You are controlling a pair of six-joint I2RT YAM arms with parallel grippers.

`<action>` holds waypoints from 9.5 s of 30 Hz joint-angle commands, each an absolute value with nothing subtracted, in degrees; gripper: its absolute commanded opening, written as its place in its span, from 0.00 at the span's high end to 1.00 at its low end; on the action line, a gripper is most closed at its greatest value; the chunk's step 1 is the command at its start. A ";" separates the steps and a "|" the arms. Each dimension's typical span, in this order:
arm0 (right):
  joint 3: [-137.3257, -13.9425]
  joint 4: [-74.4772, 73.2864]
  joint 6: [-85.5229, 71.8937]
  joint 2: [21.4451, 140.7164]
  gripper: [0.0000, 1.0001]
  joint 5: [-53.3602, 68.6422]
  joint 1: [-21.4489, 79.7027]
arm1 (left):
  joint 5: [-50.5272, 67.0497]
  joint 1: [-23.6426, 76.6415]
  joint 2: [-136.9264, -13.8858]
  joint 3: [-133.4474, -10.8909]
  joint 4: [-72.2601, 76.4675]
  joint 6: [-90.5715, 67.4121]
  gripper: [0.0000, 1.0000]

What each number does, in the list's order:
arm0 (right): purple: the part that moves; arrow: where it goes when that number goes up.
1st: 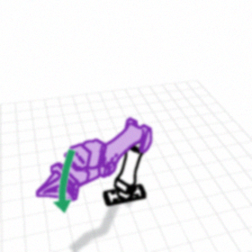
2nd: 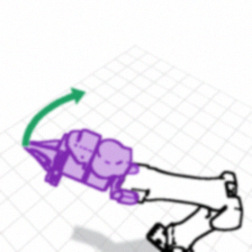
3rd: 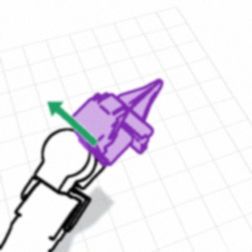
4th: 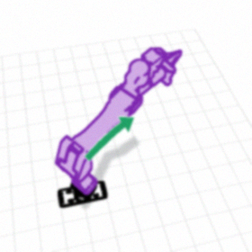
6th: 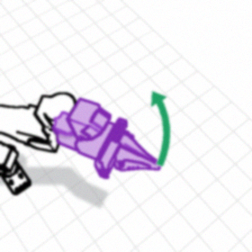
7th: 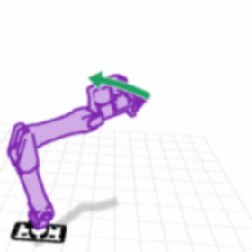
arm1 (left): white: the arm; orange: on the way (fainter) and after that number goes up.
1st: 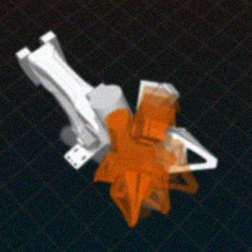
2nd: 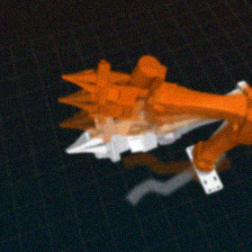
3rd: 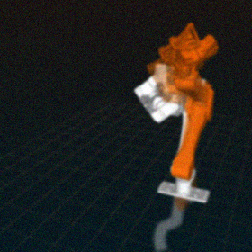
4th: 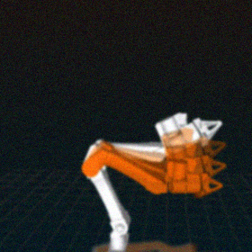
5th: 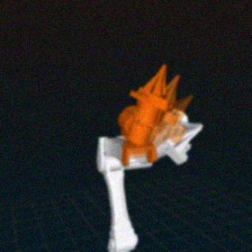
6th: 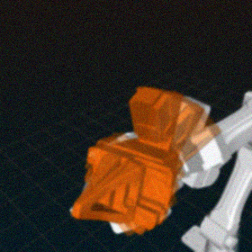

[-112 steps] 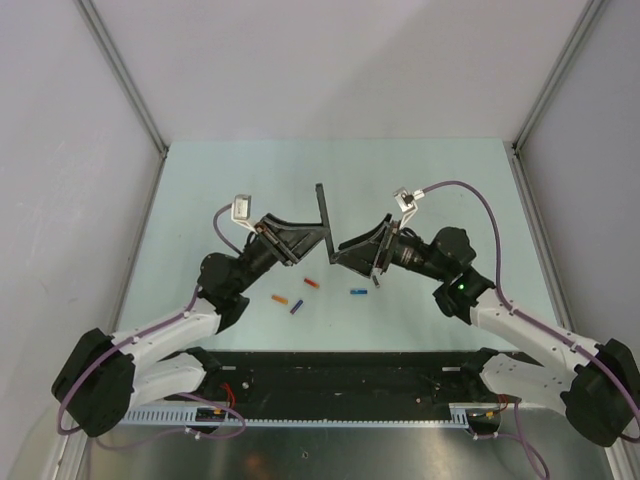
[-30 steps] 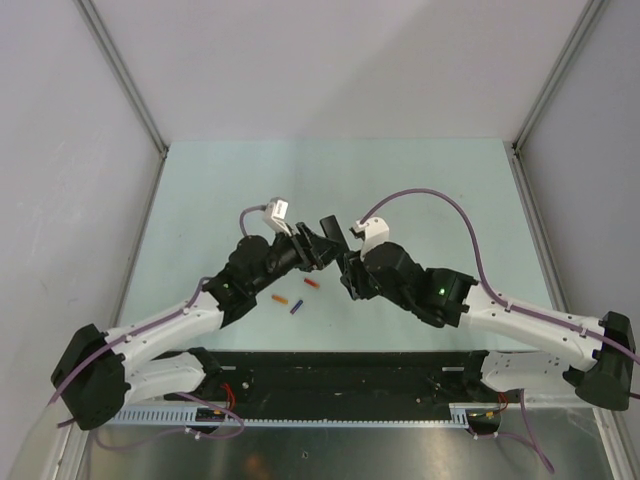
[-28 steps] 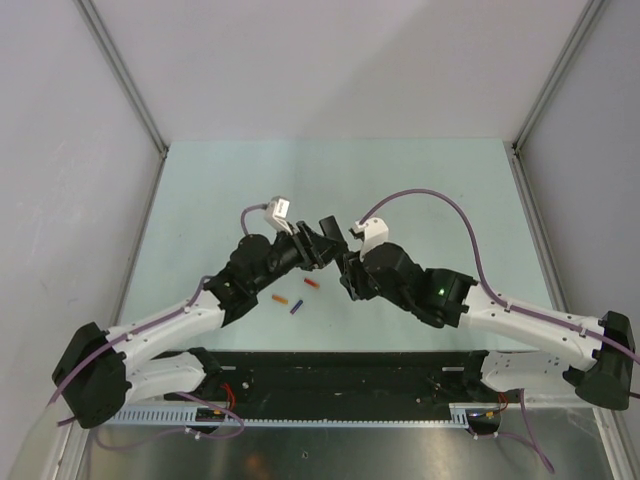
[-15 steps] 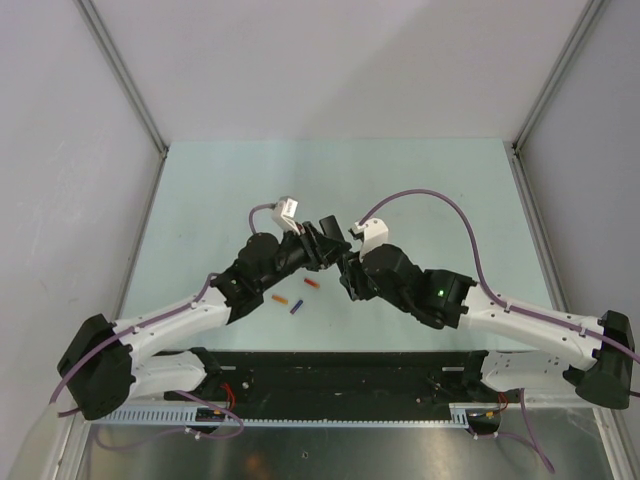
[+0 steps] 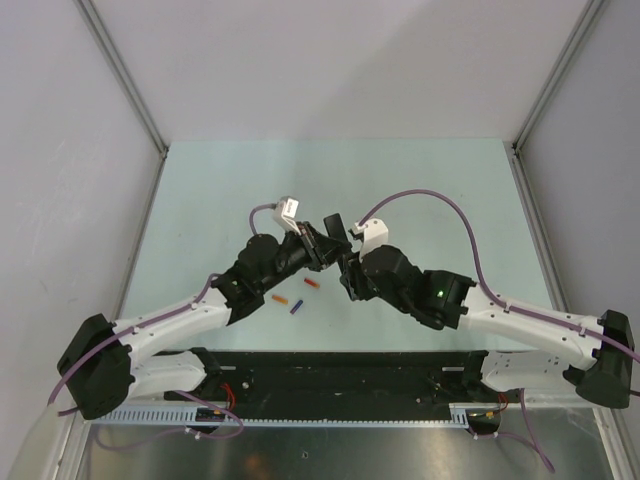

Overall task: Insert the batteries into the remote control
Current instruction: Adjust the remote control, then remove the battery cover from the remote control, then place the battery cover at the center of the board, then adjust the battery at the center of the board.

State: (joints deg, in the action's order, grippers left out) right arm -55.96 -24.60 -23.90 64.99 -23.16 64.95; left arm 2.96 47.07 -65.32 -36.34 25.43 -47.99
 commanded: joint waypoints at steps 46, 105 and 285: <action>-40.52 25.49 -58.53 67.76 0.25 19.16 43.77 | -4.57 43.24 -50.80 -20.21 49.22 -46.32 1.00; -59.56 -20.54 -34.20 62.49 0.19 -4.78 50.88 | 7.86 37.19 -55.01 -21.79 43.24 -58.08 1.00; -58.01 -22.76 -38.85 98.70 0.48 -19.07 52.38 | 21.45 28.04 -35.33 -2.55 38.76 -69.08 1.00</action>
